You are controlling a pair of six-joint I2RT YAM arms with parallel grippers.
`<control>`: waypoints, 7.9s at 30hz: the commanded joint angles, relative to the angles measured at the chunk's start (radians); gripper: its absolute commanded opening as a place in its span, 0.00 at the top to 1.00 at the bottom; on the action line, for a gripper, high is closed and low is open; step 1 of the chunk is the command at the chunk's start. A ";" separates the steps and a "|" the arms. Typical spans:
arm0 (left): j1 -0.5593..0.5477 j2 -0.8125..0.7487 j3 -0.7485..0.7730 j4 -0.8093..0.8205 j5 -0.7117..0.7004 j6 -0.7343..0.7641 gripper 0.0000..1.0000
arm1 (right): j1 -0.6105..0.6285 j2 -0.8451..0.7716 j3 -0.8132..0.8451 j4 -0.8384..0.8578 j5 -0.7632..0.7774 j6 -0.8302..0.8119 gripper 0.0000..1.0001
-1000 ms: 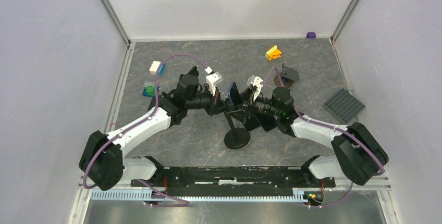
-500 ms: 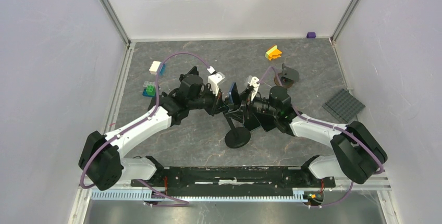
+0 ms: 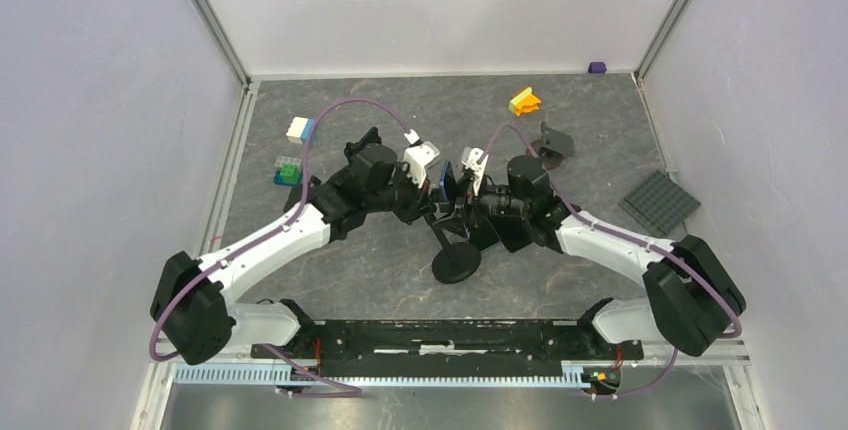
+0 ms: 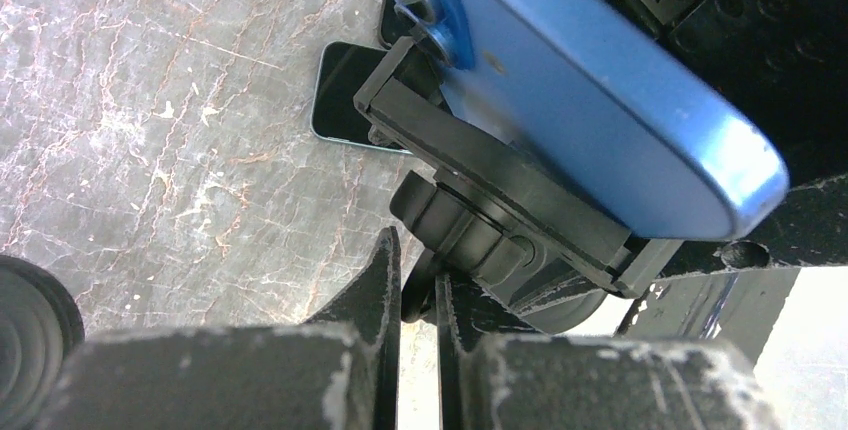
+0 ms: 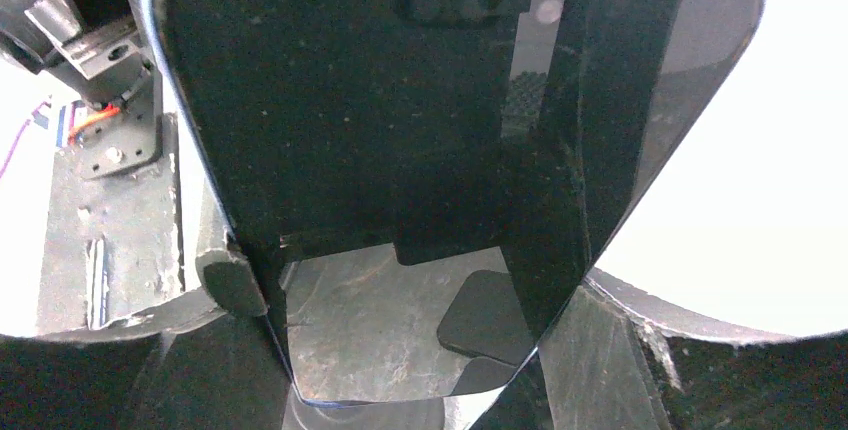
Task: Place the phone on the phone stand
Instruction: Install the phone on the phone stand.
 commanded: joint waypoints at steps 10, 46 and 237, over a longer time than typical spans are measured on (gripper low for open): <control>-0.065 0.053 -0.084 0.297 0.164 0.183 0.98 | 0.080 -0.127 0.086 -0.008 -0.406 -0.155 1.00; -0.051 -0.016 0.008 0.066 0.600 0.346 0.98 | -0.041 -0.236 0.083 -0.222 -0.017 -0.377 1.00; 0.018 0.067 0.116 -0.259 0.369 0.556 0.98 | -0.238 -0.262 0.105 -0.369 0.048 -0.444 1.00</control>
